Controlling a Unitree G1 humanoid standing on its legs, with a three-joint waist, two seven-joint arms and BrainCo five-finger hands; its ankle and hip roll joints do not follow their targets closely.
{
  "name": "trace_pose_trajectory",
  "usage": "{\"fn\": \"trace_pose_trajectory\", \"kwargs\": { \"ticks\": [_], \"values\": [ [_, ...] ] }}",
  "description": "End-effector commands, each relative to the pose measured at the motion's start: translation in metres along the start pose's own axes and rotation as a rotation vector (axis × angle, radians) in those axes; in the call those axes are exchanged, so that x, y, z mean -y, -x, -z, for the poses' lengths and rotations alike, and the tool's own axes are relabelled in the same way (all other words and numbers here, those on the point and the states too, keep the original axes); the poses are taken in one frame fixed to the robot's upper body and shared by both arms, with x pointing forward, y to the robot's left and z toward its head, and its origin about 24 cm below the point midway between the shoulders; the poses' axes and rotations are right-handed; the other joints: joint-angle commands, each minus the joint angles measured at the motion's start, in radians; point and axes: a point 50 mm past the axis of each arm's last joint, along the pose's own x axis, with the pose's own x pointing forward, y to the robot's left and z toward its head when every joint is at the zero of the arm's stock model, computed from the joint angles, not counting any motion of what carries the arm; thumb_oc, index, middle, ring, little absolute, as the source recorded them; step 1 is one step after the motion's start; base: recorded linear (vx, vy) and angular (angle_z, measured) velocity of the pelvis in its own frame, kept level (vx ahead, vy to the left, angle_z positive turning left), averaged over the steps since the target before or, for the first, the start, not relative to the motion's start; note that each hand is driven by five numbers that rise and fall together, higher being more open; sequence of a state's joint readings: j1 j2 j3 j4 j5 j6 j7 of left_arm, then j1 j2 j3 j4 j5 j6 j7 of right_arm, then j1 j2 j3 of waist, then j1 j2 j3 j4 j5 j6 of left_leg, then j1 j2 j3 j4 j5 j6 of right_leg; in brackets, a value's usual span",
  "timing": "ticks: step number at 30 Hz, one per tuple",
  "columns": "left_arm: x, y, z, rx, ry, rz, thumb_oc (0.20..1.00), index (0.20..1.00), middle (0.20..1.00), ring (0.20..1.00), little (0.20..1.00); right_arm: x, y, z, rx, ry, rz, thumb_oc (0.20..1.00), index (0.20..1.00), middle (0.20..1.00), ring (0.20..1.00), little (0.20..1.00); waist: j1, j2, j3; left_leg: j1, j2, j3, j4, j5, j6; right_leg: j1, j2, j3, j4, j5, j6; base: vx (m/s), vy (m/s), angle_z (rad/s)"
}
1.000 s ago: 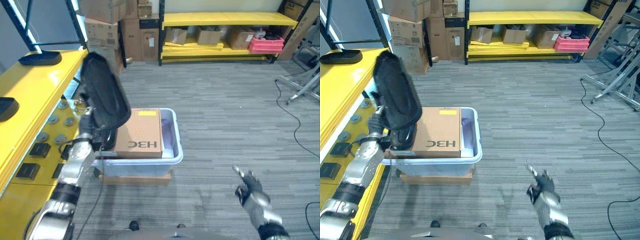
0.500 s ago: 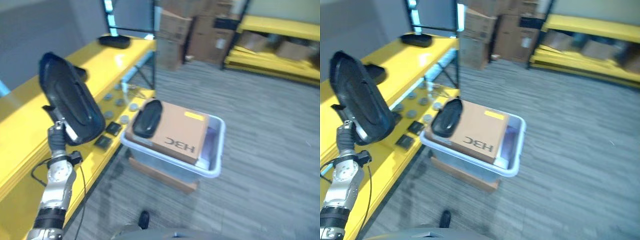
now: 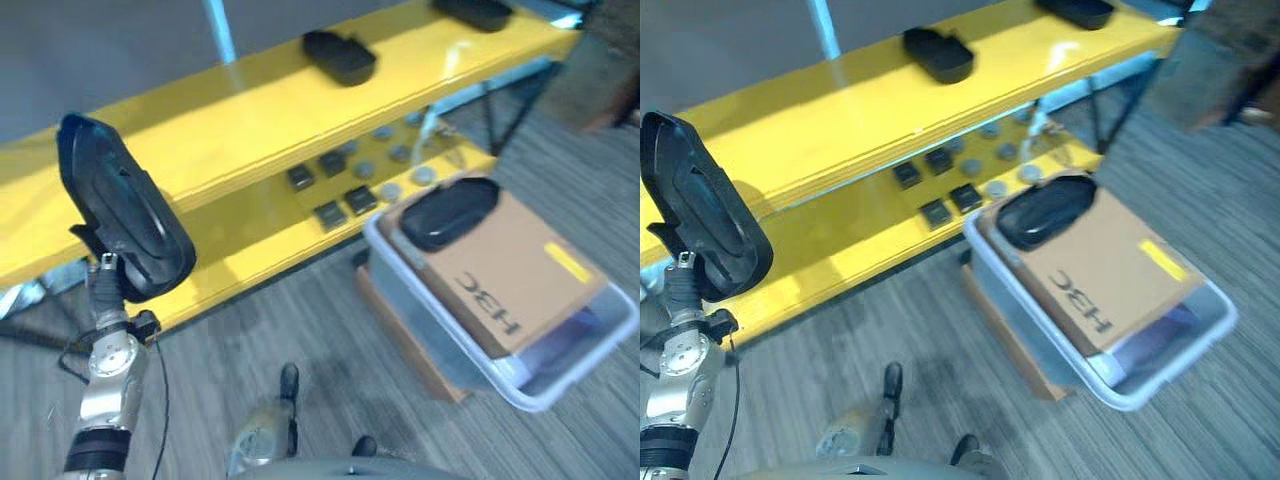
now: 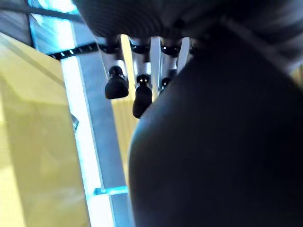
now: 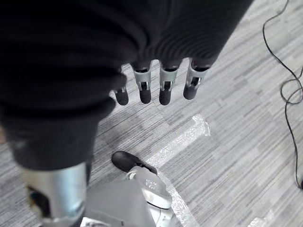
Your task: Move parts from the plastic box to the shelf.
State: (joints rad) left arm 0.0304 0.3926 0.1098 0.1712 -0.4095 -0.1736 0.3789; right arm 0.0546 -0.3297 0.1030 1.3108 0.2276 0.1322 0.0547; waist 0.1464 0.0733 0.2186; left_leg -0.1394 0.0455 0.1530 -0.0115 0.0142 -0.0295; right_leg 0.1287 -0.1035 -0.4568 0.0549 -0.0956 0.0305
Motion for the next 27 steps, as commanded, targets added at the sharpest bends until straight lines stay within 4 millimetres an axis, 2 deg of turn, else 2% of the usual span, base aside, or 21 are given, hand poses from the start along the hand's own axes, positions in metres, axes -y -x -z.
{"fn": "trace_pose_trajectory", "kwargs": {
  "ticks": [1, 3, 7, 9, 11, 12, 14, 16, 18, 20, 22, 23, 24, 26, 27],
  "values": [
    [0.001, -0.012, -0.054, 0.283, 0.06, 0.019, 0.2, 0.2, 0.2, 0.2, 0.2, -0.003, 0.0, 0.0, -0.008, 0.027, 0.005, 1.0, 1.0, 1.0, 1.0, 1.0, -0.022, -0.003, -0.035, -0.044, -0.019, -0.018, -0.057, 0.174, -0.041, -0.038, 0.04, 0.087, 0.006, 0.041, 0.026, 0.19, 0.107, 0.65],
    [-0.001, -0.01, -0.051, 0.276, 0.042, 0.032, 0.2, 0.2, 0.2, 0.2, 0.2, 0.0, 0.0, -0.001, -0.004, 0.03, 0.015, 1.0, 1.0, 1.0, 1.0, 1.0, -0.012, -0.004, -0.036, -0.043, -0.025, 0.009, -0.042, 0.166, -0.039, -0.021, 0.026, 0.073, 0.023, 0.023, 0.025, 0.22, 0.126, 0.55],
    [-0.008, -0.009, -0.052, 0.268, 0.03, 0.056, 0.2, 0.2, 0.2, 0.2, 0.2, -0.003, 0.0, -0.005, 0.002, -0.018, 0.003, 1.0, 1.0, 1.0, 1.0, 1.0, 0.027, -0.015, -0.057, -0.038, -0.064, -0.048, 0.001, 0.108, -0.007, 0.003, -0.006, 0.088, 0.056, -0.016, 0.031, 0.21, 0.106, 0.09],
    [-0.007, -0.012, -0.056, 0.281, 0.015, 0.093, 0.2, 0.2, 0.2, 0.2, 0.2, -0.006, -0.001, -0.005, 0.012, -0.043, -0.005, 1.0, 1.0, 1.0, 1.0, 1.0, 0.035, -0.021, -0.069, -0.03, -0.078, -0.051, 0.026, 0.078, 0.017, 0.013, -0.025, 0.088, 0.103, -0.047, 0.036, 0.23, 0.109, -0.2],
    [-0.003, -0.014, -0.061, 0.292, 0.003, 0.13, 0.2, 0.2, 0.2, 0.2, 0.2, -0.008, -0.001, -0.006, 0.025, -0.092, -0.004, 1.0, 1.0, 1.0, 1.0, 1.0, 0.033, -0.027, -0.077, -0.018, -0.099, -0.058, 0.04, 0.06, 0.042, 0.004, -0.05, 0.098, 0.181, -0.05, 0.052, 0.27, 0.191, 0.06],
    [0.007, -0.019, -0.066, 0.296, -0.001, 0.158, 0.2, 0.2, 0.2, 0.2, 0.2, -0.005, 0.0, -0.01, 0.049, -0.147, 0.004, 1.0, 1.0, 1.0, 1.0, 1.0, 0.006, -0.025, -0.077, 0.009, -0.132, -0.063, 0.05, 0.035, 0.087, -0.077, -0.102, 0.142, 0.412, 0.035, 0.081, 0.28, 0.251, 0.17],
    [0.012, -0.02, -0.068, 0.298, -0.009, 0.169, 0.2, 0.2, 0.2, 0.2, 0.2, -0.003, 0.0, -0.013, 0.063, -0.171, 0.0, 1.0, 1.0, 1.0, 1.0, 1.0, -0.013, -0.019, -0.071, 0.031, -0.146, -0.077, 0.052, 0.021, 0.107, -0.139, -0.114, 0.178, 0.551, 0.079, 0.089, 0.19, 0.17, 0.27],
    [0.017, -0.022, -0.07, 0.298, -0.006, 0.169, 0.2, 0.2, 0.2, 0.2, 0.2, -0.003, 0.001, -0.02, 0.083, -0.168, -0.004, 1.0, 1.0, 1.0, 1.0, 1.0, -0.04, -0.01, -0.06, 0.072, -0.15, -0.101, 0.043, 0.011, 0.118, -0.226, -0.097, 0.231, 0.634, 0.12, 0.088, 0.13, 0.033, 0.46],
    [0.023, -0.024, -0.073, 0.301, 0.002, 0.175, 0.2, 0.2, 0.2, 0.2, 0.2, -0.002, 0.001, -0.027, 0.113, -0.183, -0.01, 1.0, 1.0, 1.0, 1.0, 1.0, -0.066, -0.001, -0.048, 0.113, -0.146, -0.141, 0.023, 0.009, 0.115, -0.28, -0.07, 0.26, 0.583, 0.151, 0.08, 0.21, -0.184, 0.24],
    [0.03, -0.025, -0.08, 0.312, 0.0, 0.189, 0.2, 0.2, 0.2, 0.2, 0.2, 0.0, 0.002, -0.034, 0.15, -0.2, -0.015, 1.0, 1.0, 1.0, 1.0, 1.0, -0.093, -0.021, -0.033, 0.15, -0.144, -0.202, 0.01, -0.011, 0.099, -0.289, -0.068, 0.312, 0.304, 0.179, 0.081, 0.27, -0.402, 0.44],
    [0.032, -0.025, -0.083, 0.321, -0.001, 0.196, 0.2, 0.2, 0.2, 0.2, 0.2, 0.0, 0.003, -0.036, 0.159, -0.215, -0.018, 1.0, 1.0, 1.0, 1.0, 1.0, -0.109, -0.039, -0.026, 0.168, -0.145, -0.233, 0.015, -0.039, 0.093, -0.282, -0.07, 0.358, 0.118, 0.219, 0.097, 0.27, -0.386, 0.34],
    [0.035, -0.024, -0.087, 0.327, 0.005, 0.214, 0.2, 0.2, 0.2, 0.2, 0.2, -0.001, 0.002, -0.036, 0.165, -0.234, -0.02, 1.0, 1.0, 1.0, 1.0, 1.0, -0.128, -0.053, -0.021, 0.187, -0.137, -0.268, 0.022, -0.072, 0.089, -0.291, -0.073, 0.433, -0.039, 0.27, 0.122, 0.41, -0.516, 0.38],
    [0.035, -0.022, -0.088, 0.333, 0.015, 0.223, 0.2, 0.2, 0.2, 0.2, 0.2, -0.003, 0.002, -0.035, 0.167, -0.232, -0.023, 1.0, 1.0, 1.0, 1.0, 1.0, -0.14, -0.054, -0.013, 0.206, -0.12, -0.28, 0.03, -0.094, 0.088, -0.298, -0.072, 0.463, -0.086, 0.288, 0.133, 0.4, -0.492, 0.58],
    [0.031, -0.021, -0.09, 0.347, 0.026, 0.217, 0.2, 0.2, 0.2, 0.2, 0.2, -0.003, 0.003, -0.034, 0.171, -0.21, -0.024, 1.0, 1.0, 1.0, 1.0, 1.0, -0.149, -0.074, -0.012, 0.22, -0.091, -0.273, 0.033, -0.1, 0.073, -0.286, -0.085, 0.474, -0.097, 0.301, 0.15, 0.26, -0.394, 0.71],
    [0.03, -0.02, -0.089, 0.346, 0.039, 0.204, 0.2, 0.2, 0.2, 0.2, 0.2, -0.003, 0.003, -0.032, 0.166, -0.175, -0.023, 1.0, 1.0, 1.0, 1.0, 1.0, -0.154, -0.08, -0.015, 0.224, -0.063, -0.271, 0.045, -0.11, 0.062, -0.269, -0.079, 0.483, -0.079, 0.297, 0.153, 0.23, -0.421, 0.68]
  ]
}}
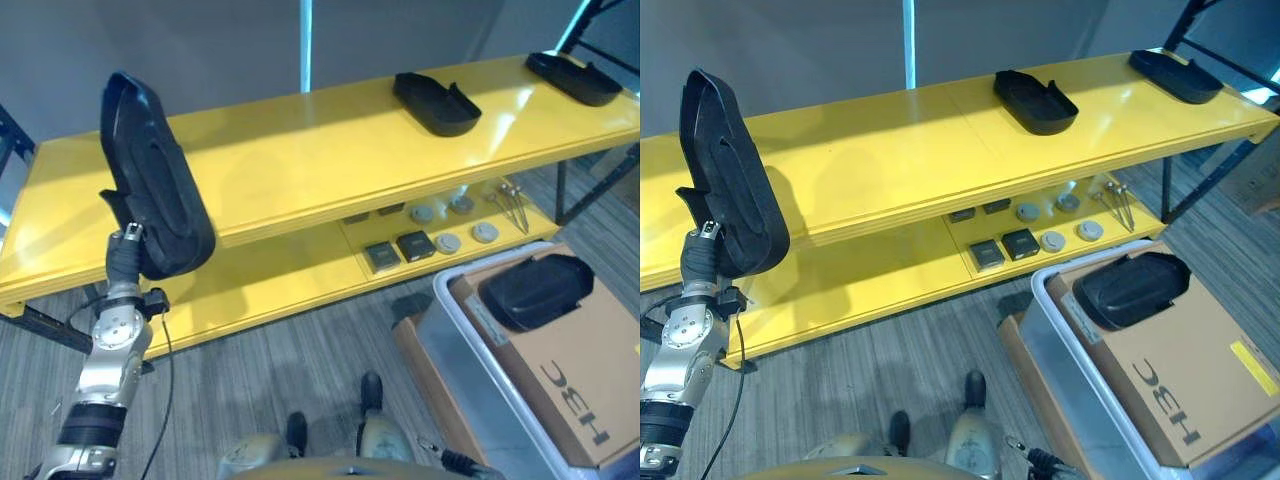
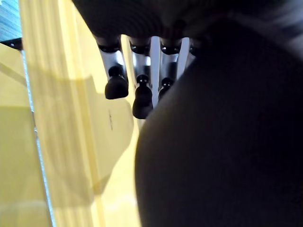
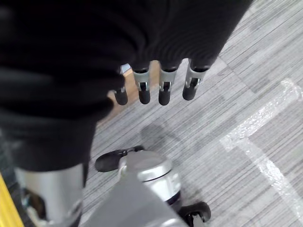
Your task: Move parts from the plastic box to the shelf.
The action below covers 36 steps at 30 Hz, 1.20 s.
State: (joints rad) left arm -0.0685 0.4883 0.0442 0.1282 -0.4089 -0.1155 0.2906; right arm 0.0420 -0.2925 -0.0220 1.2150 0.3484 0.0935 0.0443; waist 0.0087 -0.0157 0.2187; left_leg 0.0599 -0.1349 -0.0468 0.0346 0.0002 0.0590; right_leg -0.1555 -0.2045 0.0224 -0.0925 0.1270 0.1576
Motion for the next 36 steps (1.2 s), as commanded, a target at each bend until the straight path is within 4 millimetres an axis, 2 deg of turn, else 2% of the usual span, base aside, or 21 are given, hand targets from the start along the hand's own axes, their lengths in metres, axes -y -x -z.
{"fn": "trace_pose_trajectory", "kwargs": {
  "ticks": [1, 2, 3, 4, 5, 7, 9, 10, 13, 14, 15, 16, 20, 21, 25, 28, 29, 32, 36],
  "values": [
    [0.002, -0.007, -0.055, 0.258, 0.087, 0.001, 0.2, 0.2, 0.2, 0.2, 0.2, 0.009, 0.001, -0.003, 0.008, 0.089, 0.02, 1.0, 1.0, 1.0, 1.0, 1.0, -0.018, 0.0, -0.019, 0.021, 0.142, -0.067, 0.006, -0.091, -0.039, 0.029, 0.023, 0.009, 0.088, 0.066, 0.026, 0.2, -0.339, 0.64],
    [0.002, -0.007, -0.054, 0.256, 0.099, 0.0, 0.2, 0.2, 0.2, 0.2, 0.2, 0.009, 0.001, -0.003, 0.008, 0.096, 0.019, 1.0, 1.0, 1.0, 1.0, 1.0, -0.019, -0.003, -0.02, 0.021, 0.152, -0.067, 0.009, -0.09, -0.044, 0.033, 0.025, 0.008, 0.099, 0.062, 0.025, 0.19, -0.399, 0.48],
    [0.008, -0.006, -0.054, 0.244, 0.128, 0.012, 0.2, 0.2, 0.2, 0.2, 0.2, 0.011, 0.002, -0.003, 0.016, 0.077, 0.027, 1.0, 1.0, 1.0, 1.0, 1.0, -0.024, -0.016, -0.026, 0.009, 0.192, -0.063, 0.027, -0.079, -0.065, 0.054, 0.043, 0.005, 0.13, 0.034, 0.01, 0.18, -0.33, 0.39],
    [0.01, -0.006, -0.055, 0.239, 0.132, 0.017, 0.2, 0.2, 0.2, 0.2, 0.2, 0.011, 0.002, -0.003, 0.018, 0.068, 0.03, 1.0, 1.0, 1.0, 1.0, 1.0, -0.026, -0.019, -0.027, 0.006, 0.2, -0.064, 0.034, -0.077, -0.07, 0.061, 0.049, 0.002, 0.135, 0.025, 0.005, 0.28, -0.533, 0.48],
    [0.016, -0.005, -0.055, 0.215, 0.162, 0.026, 0.2, 0.2, 0.2, 0.2, 0.2, 0.015, 0.003, -0.007, 0.016, 0.061, 0.045, 1.0, 1.0, 1.0, 1.0, 1.0, -0.031, -0.031, -0.034, -0.003, 0.243, -0.047, 0.053, -0.063, -0.089, 0.088, 0.071, -0.02, 0.142, -0.007, -0.018, 0.2, -0.391, 0.34],
    [0.018, -0.006, -0.055, 0.202, 0.182, 0.031, 0.2, 0.2, 0.2, 0.2, 0.2, 0.019, 0.003, -0.007, 0.011, 0.058, 0.058, 1.0, 1.0, 1.0, 1.0, 1.0, -0.034, -0.036, -0.037, -0.017, 0.265, -0.03, 0.071, -0.053, -0.099, 0.098, 0.081, -0.033, 0.142, -0.018, -0.03, 0.13, -0.308, 0.4],
    [0.026, -0.009, -0.051, 0.168, 0.205, 0.056, 0.2, 0.2, 0.2, 0.2, 0.2, 0.033, 0.005, 0.0, -0.018, 0.05, 0.09, 1.0, 1.0, 1.0, 1.0, 1.0, -0.045, -0.041, -0.038, -0.07, 0.318, 0.023, 0.141, 0.009, -0.123, 0.137, 0.109, -0.07, 0.129, -0.046, -0.06, 0.14, -0.339, 0.47],
    [0.029, -0.011, -0.049, 0.16, 0.204, 0.069, 0.2, 0.2, 0.2, 0.2, 0.2, 0.036, 0.006, 0.002, -0.024, 0.049, 0.099, 1.0, 1.0, 1.0, 1.0, 1.0, -0.05, -0.039, -0.04, -0.081, 0.327, 0.047, 0.143, 0.022, -0.128, 0.145, 0.113, -0.089, 0.125, -0.053, -0.065, 0.1, -0.241, 0.44],
    [0.034, -0.012, -0.046, 0.147, 0.204, 0.091, 0.2, 0.2, 0.2, 0.2, 0.2, 0.041, 0.007, 0.005, -0.037, 0.045, 0.111, 1.0, 1.0, 1.0, 1.0, 1.0, -0.058, -0.031, -0.044, -0.09, 0.322, 0.075, 0.106, 0.034, -0.132, 0.148, 0.116, -0.113, 0.121, -0.06, -0.068, 0.07, -0.088, 0.57],
    [0.041, -0.014, -0.045, 0.139, 0.196, 0.102, 0.2, 0.2, 0.2, 0.2, 0.2, 0.043, 0.007, 0.005, -0.042, 0.034, 0.12, 1.0, 1.0, 1.0, 1.0, 1.0, -0.061, -0.014, -0.038, -0.113, 0.306, 0.098, 0.056, 0.072, -0.142, 0.16, 0.124, -0.126, 0.119, -0.072, -0.069, 0.14, -0.027, 0.56],
    [0.043, -0.015, -0.044, 0.141, 0.174, 0.103, 0.2, 0.2, 0.2, 0.2, 0.2, 0.043, 0.007, 0.003, -0.047, 0.015, 0.121, 1.0, 1.0, 1.0, 1.0, 1.0, -0.066, -0.006, -0.028, -0.133, 0.315, 0.114, 0.053, 0.115, -0.151, 0.175, 0.129, -0.133, 0.122, -0.083, -0.075, 0.17, -0.009, 0.41],
    [0.043, -0.016, -0.045, 0.148, 0.16, 0.103, 0.2, 0.2, 0.2, 0.2, 0.2, 0.043, 0.008, 0.002, -0.046, 0.001, 0.118, 1.0, 1.0, 1.0, 1.0, 1.0, -0.071, -0.004, -0.027, -0.128, 0.32, 0.126, 0.047, 0.12, -0.147, 0.181, 0.127, -0.136, 0.12, -0.087, -0.079, 0.11, 0.028, 0.18],
    [0.032, -0.023, -0.052, 0.178, 0.105, 0.076, 0.2, 0.2, 0.2, 0.2, 0.2, 0.038, 0.007, -0.004, -0.031, 0.008, 0.093, 1.0, 1.0, 1.0, 1.0, 1.0, -0.081, 0.017, -0.041, -0.085, 0.304, 0.116, -0.031, 0.098, -0.138, 0.171, 0.121, -0.126, 0.112, -0.089, -0.074, 0.05, 0.099, -0.11],
    [0.027, -0.029, -0.06, 0.207, 0.047, 0.071, 0.2, 0.2, 0.2, 0.2, 0.2, 0.032, 0.006, 0.0, -0.03, 0.025, 0.067, 1.0, 1.0, 1.0, 1.0, 1.0, -0.094, 0.03, -0.043, -0.065, 0.302, 0.128, -0.05, 0.095, -0.143, 0.169, 0.116, -0.12, 0.107, -0.088, -0.068, 0.06, 0.112, -0.39],
    [0.019, -0.04, -0.072, 0.229, -0.037, 0.066, 0.2, 0.2, 0.2, 0.2, 0.2, 0.024, 0.006, 0.009, -0.038, 0.089, 0.04, 1.0, 1.0, 1.0, 1.0, 1.0, -0.121, 0.045, -0.051, -0.038, 0.295, 0.151, -0.07, 0.088, -0.143, 0.169, 0.104, -0.099, 0.095, -0.082, -0.055, 0.07, 0.115, -0.2],
    [0.013, -0.054, -0.077, 0.197, -0.128, 0.05, 0.2, 0.2, 0.2, 0.2, 0.2, 0.029, 0.007, 0.016, -0.068, 0.166, 0.038, 1.0, 1.0, 1.0, 1.0, 1.0, -0.152, 0.056, -0.057, -0.019, 0.289, 0.186, -0.081, 0.084, -0.142, 0.169, 0.095, -0.08, 0.085, -0.074, -0.043, 0.06, 0.11, -0.2],
    [0.013, -0.055, -0.077, 0.189, -0.15, 0.05, 0.2, 0.2, 0.2, 0.2, 0.2, 0.029, 0.007, 0.018, -0.075, 0.175, 0.036, 1.0, 1.0, 1.0, 1.0, 1.0, -0.155, 0.057, -0.057, -0.016, 0.288, 0.19, -0.082, 0.083, -0.142, 0.17, 0.094, -0.077, 0.084, -0.073, -0.041, 0.09, 0.134, -0.15],
    [-0.002, -0.08, -0.071, 0.071, -0.268, 0.014, 0.2, 0.2, 0.2, 0.2, 0.2, 0.038, 0.009, 0.026, -0.114, 0.246, 0.037, 1.0, 1.0, 1.0, 1.0, 1.0, -0.189, 0.065, -0.068, -0.005, 0.281, 0.219, -0.081, 0.073, -0.136, 0.169, 0.086, -0.051, 0.078, -0.065, -0.028, 0.08, 0.075, -0.18],
    [-0.01, -0.098, -0.064, -0.058, -0.339, -0.041, 0.2, 0.2, 0.2, 0.2, 0.2, 0.045, 0.011, 0.029, -0.14, 0.305, 0.038, 1.0, 1.0, 1.0, 1.0, 1.0, -0.217, 0.067, -0.073, -0.004, 0.278, 0.238, -0.076, 0.065, -0.132, 0.159, 0.085, -0.033, 0.08, -0.06, -0.022, 0.06, 0.03, -0.17]
  ]
}}
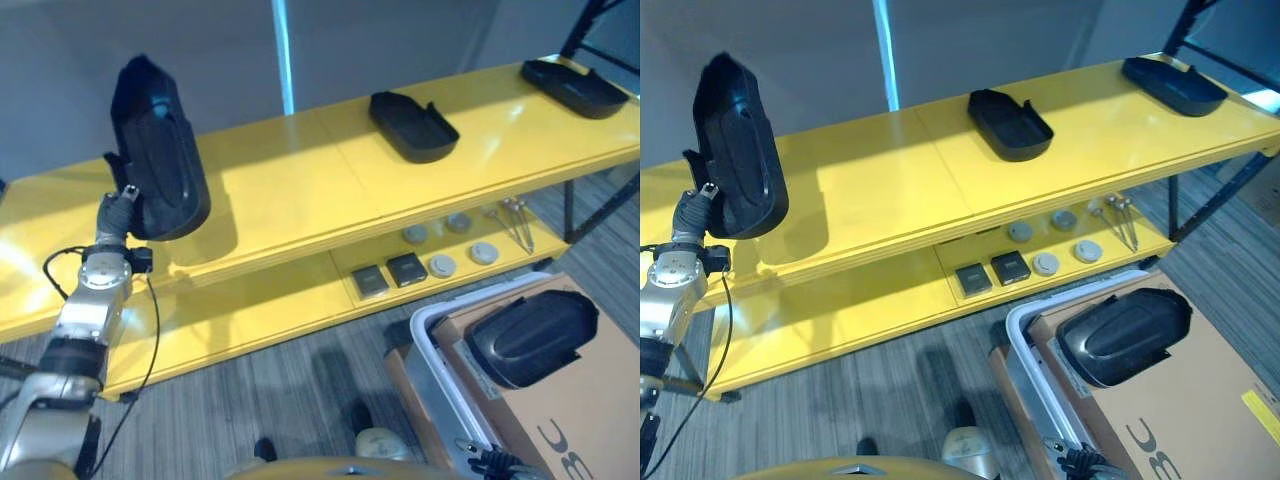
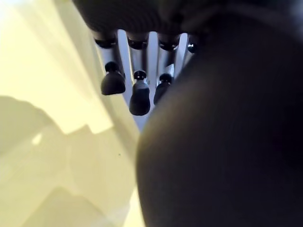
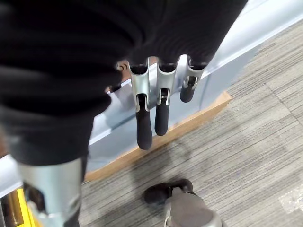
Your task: Move parts from the plastic box to the shelf.
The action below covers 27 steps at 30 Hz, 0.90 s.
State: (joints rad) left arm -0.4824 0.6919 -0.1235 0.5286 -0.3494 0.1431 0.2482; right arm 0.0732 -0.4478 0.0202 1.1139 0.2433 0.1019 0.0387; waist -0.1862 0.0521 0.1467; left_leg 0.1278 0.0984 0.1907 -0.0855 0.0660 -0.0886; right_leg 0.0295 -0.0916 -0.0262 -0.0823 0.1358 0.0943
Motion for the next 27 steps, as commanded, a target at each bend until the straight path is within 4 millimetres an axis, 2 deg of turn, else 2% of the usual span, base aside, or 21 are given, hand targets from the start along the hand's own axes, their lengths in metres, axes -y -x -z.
{"fn": "trace_pose_trajectory", "kwargs": {
  "ticks": [1, 5, 8, 12, 16, 23, 27],
  "values": [
    [-0.016, -0.018, -0.04, 0.065, -0.031, -0.084, 0.2, 0.2, 0.2, 0.2, 0.2, -0.015, 0.007, 0.057, -0.215, 0.13, -0.114, 1.0, 1.0, 1.0, 1.0, 1.0, -0.032, 0.0, 0.001, -0.073, 0.045, 0.007, 0.047, -0.004, 0.017, -0.031, -0.028, 0.021, 0.072, -0.069, 0.043, 0.05, 0.014, -0.19],
    [-0.02, -0.031, -0.037, -0.039, -0.092, -0.148, 0.2, 0.2, 0.2, 0.2, 0.2, -0.011, 0.008, 0.057, -0.214, 0.175, -0.127, 1.0, 1.0, 1.0, 1.0, 1.0, -0.063, -0.002, 0.006, -0.088, 0.047, 0.025, 0.058, -0.012, 0.021, -0.06, -0.022, 0.047, 0.084, -0.071, 0.045, 0.02, -0.006, -0.18],
    [-0.02, -0.038, -0.047, -0.061, -0.153, -0.196, 0.2, 0.2, 0.2, 0.2, 0.2, -0.009, 0.005, 0.047, -0.188, 0.192, -0.147, 1.0, 1.0, 1.0, 1.0, 1.0, -0.092, -0.005, 0.031, -0.116, 0.05, 0.035, 0.068, -0.016, 0.022, -0.1, -0.013, 0.072, 0.103, -0.077, 0.039, -0.07, -0.006, -0.13],
    [-0.012, -0.042, -0.051, -0.123, -0.208, -0.229, 0.2, 0.2, 0.2, 0.2, 0.2, -0.012, 0.003, 0.036, -0.146, 0.2, -0.167, 1.0, 1.0, 1.0, 1.0, 1.0, -0.123, -0.008, 0.061, -0.139, 0.05, 0.044, 0.073, -0.016, 0.02, -0.134, -0.004, 0.1, 0.107, -0.074, 0.034, -0.08, 0.007, -0.17],
    [-0.008, -0.044, -0.045, -0.19, -0.187, -0.243, 0.2, 0.2, 0.2, 0.2, 0.2, -0.012, 0.003, 0.031, -0.133, 0.192, -0.173, 1.0, 1.0, 1.0, 1.0, 1.0, -0.15, -0.01, 0.073, -0.14, 0.054, 0.059, 0.073, -0.014, 0.016, -0.141, 0.0, 0.114, 0.104, -0.072, 0.031, 0.0, 0.001, -0.08],
    [-0.005, -0.043, -0.037, -0.249, -0.234, -0.291, 0.2, 0.2, 0.2, 0.2, 0.2, -0.011, 0.004, 0.043, -0.168, 0.196, -0.162, 1.0, 1.0, 1.0, 1.0, 1.0, -0.176, -0.016, 0.073, -0.128, 0.056, 0.076, 0.077, -0.021, 0.016, -0.137, 0.0, 0.128, 0.098, -0.069, 0.031, 0.06, -0.008, -0.1],
    [-0.012, -0.042, -0.03, -0.289, -0.248, -0.354, 0.2, 0.2, 0.2, 0.2, 0.2, -0.009, 0.005, 0.045, -0.166, 0.183, -0.163, 1.0, 1.0, 1.0, 1.0, 1.0, -0.187, -0.018, 0.074, -0.128, 0.056, 0.082, 0.081, -0.025, 0.015, -0.141, 0.002, 0.137, 0.099, -0.07, 0.031, 0.03, 0.0, -0.02]
  ]
}}
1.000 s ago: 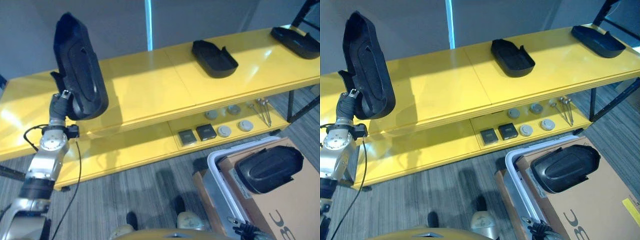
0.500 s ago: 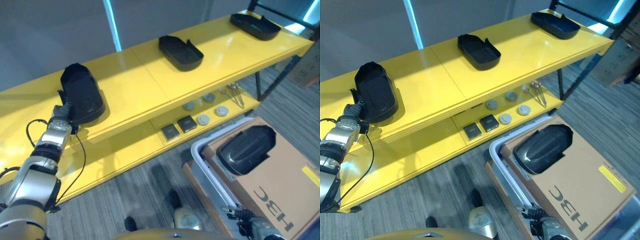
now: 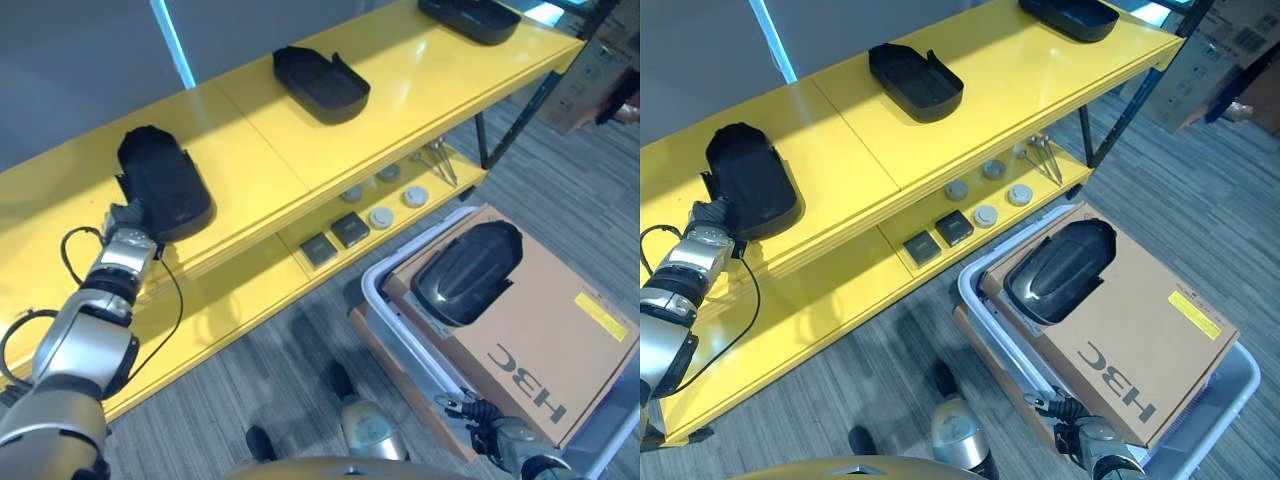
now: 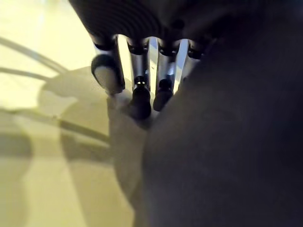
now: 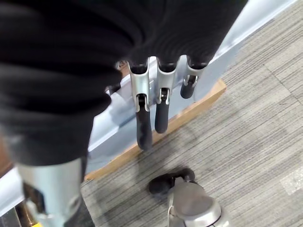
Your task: Move parts from the plastic box to the shelf.
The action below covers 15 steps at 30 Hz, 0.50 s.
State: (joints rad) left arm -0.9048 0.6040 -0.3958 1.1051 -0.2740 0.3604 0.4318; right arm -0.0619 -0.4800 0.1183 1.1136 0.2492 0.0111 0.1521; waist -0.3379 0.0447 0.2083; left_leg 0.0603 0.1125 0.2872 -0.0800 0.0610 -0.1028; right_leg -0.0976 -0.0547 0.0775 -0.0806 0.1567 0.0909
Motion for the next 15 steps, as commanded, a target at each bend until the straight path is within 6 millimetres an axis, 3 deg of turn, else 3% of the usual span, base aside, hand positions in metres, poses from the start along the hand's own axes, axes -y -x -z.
{"fn": "trace_pose_trajectory", "kwargs": {
  "ticks": [1, 6, 13, 14, 15],
  "values": [
    [-0.0332, -0.0072, -0.0205, 0.0, 0.072, -0.144, 0.2, 0.2, 0.2, 0.2, 0.2, -0.0092, 0.0276, 0.1043, -0.376, 0.056, -0.057, 1.0, 1.0, 1.0, 1.0, 1.0, -0.037, -0.012, 0.013, -0.062, 0.042, -0.014, 0.078, -0.021, 0.029, -0.016, -0.034, 0.036, 0.098, -0.091, 0.034, 0.0, 0.006, -0.05],
    [-0.0418, -0.0089, -0.0189, -0.026, 0.07, -0.192, 0.2, 0.2, 0.2, 0.2, 0.2, -0.0111, 0.0269, 0.1039, -0.363, 0.062, -0.066, 1.0, 1.0, 1.0, 1.0, 1.0, -0.039, -0.011, 0.023, -0.067, 0.043, -0.012, 0.079, -0.022, 0.027, -0.022, -0.035, 0.04, 0.098, -0.092, 0.033, -0.01, 0.01, -0.08],
    [-0.0388, -0.0098, -0.011, -0.048, 0.085, -0.188, 0.2, 0.2, 0.2, 0.2, 0.2, -0.01, 0.0266, 0.1041, -0.368, 0.061, -0.06, 1.0, 1.0, 1.0, 1.0, 1.0, -0.038, -0.005, 0.021, -0.054, 0.043, -0.012, 0.075, -0.024, 0.026, -0.01, -0.036, 0.042, 0.095, -0.094, 0.033, 0.02, 0.01, -0.01],
    [-0.0369, -0.0096, -0.0108, -0.045, 0.097, -0.178, 0.407, 0.407, 0.407, 0.407, 0.407, -0.0102, 0.0269, 0.105, -0.371, 0.061, -0.06, 1.0, 1.0, 1.0, 1.0, 1.0, -0.038, -0.004, 0.02, -0.05, 0.043, -0.011, 0.074, -0.024, 0.026, -0.006, -0.037, 0.042, 0.094, -0.094, 0.033, 0.04, 0.018, 0.01],
    [-0.0358, -0.0093, -0.0118, -0.042, 0.097, -0.172, 1.0, 1.0, 1.0, 1.0, 1.0, -0.0104, 0.0268, 0.105, -0.374, 0.062, -0.06, 1.0, 1.0, 1.0, 1.0, 1.0, -0.036, -0.003, 0.018, -0.048, 0.043, -0.011, 0.074, -0.025, 0.026, -0.004, -0.037, 0.042, 0.093, -0.094, 0.033, 0.04, 0.021, 0.01]
  ]
}}
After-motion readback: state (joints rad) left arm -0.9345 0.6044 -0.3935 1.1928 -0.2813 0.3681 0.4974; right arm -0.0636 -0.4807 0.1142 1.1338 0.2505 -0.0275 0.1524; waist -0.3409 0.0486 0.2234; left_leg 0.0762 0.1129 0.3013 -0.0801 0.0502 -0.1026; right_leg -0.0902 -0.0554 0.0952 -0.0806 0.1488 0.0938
